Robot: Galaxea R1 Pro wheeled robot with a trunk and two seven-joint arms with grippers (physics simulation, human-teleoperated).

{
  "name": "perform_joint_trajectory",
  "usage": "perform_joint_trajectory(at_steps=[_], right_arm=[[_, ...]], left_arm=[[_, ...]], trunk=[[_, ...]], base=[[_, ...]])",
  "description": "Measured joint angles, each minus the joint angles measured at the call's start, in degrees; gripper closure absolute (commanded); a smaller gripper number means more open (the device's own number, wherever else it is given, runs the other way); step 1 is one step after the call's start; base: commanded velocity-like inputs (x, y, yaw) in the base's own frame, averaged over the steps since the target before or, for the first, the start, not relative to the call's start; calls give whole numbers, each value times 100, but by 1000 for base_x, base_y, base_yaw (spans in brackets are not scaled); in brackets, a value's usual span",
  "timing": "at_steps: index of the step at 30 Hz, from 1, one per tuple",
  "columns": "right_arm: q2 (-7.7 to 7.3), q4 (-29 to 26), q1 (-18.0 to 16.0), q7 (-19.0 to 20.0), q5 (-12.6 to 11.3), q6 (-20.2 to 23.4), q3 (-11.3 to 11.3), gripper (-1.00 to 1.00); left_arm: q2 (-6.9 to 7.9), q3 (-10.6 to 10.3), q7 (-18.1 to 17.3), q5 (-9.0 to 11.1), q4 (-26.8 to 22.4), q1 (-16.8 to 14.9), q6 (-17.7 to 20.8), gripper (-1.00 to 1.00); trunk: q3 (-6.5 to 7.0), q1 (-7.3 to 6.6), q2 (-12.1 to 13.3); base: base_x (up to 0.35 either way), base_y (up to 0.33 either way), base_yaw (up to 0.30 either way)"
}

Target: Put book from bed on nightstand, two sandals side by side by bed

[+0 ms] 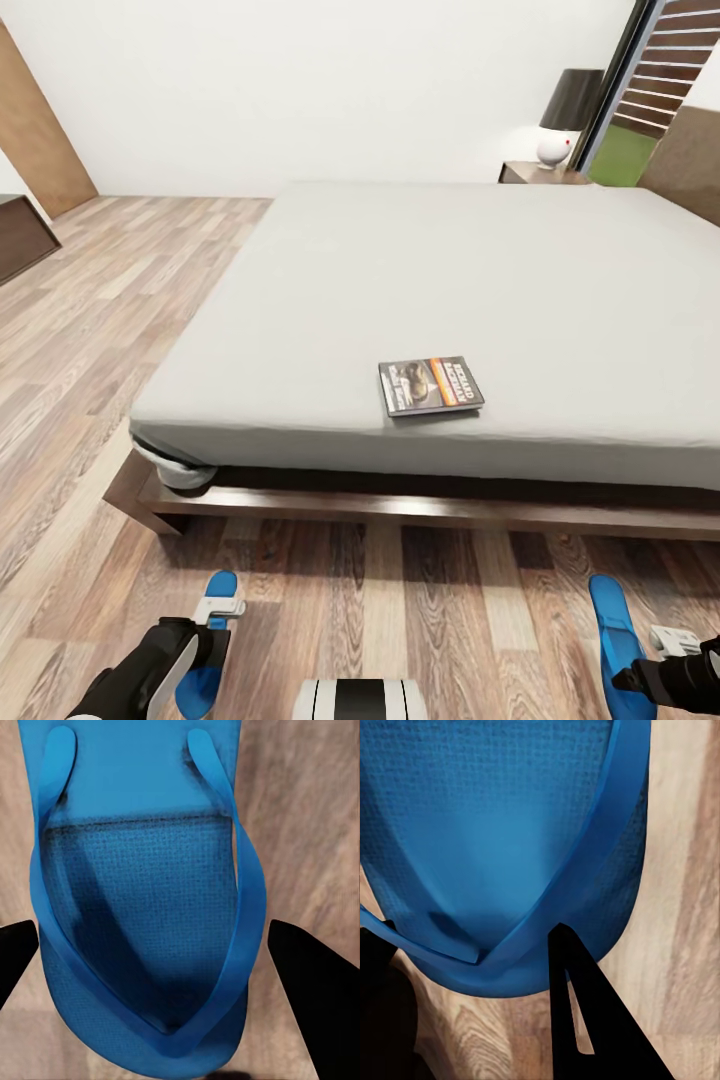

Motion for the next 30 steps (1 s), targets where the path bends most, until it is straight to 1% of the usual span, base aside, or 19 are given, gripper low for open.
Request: perform_joint_trajectory(at_steps=[13,14,18,23,25,28,29,30], right_arm=[[0,6,0,0,5,-2,-1,100],[0,6,1,0,7,-3,1,100],[0,5,0,0,4,-5,2,100],[0,4,0,0,4,-3,-1,100],[0,4,0,0,3,-2,0,100],[0,5,0,0,4,-2,0,100],[0,4,0,0,3,-1,-1,100],[0,4,0,0,4,-1,2,100]], left_arm=[[0,8,7,-3,-1,0,12,100],[1,13,9,-3,-1,0,22,100],[4,18,18,-5,-1,0,44,100],[8,19,52,1,7,0,-7,100],[8,19,54,2,11,0,-68,100],[52,37,113,-14,16,-1,-174,100],[66,39,124,-12,16,-1,-256,100],[77,41,147,-14,19,-1,-450,100]], trunk=[[0,1,0],[-22,4,-1],[-22,4,-1],[-22,4,-1],[-22,4,-1],[-22,4,-1],[-22,4,-1],[-22,3,-1]], base=[[3,1,0],[0,0,0],[0,0,0],[0,0,0],[0,0,0],[0,0,0],[0,0,0],[0,0,0]])
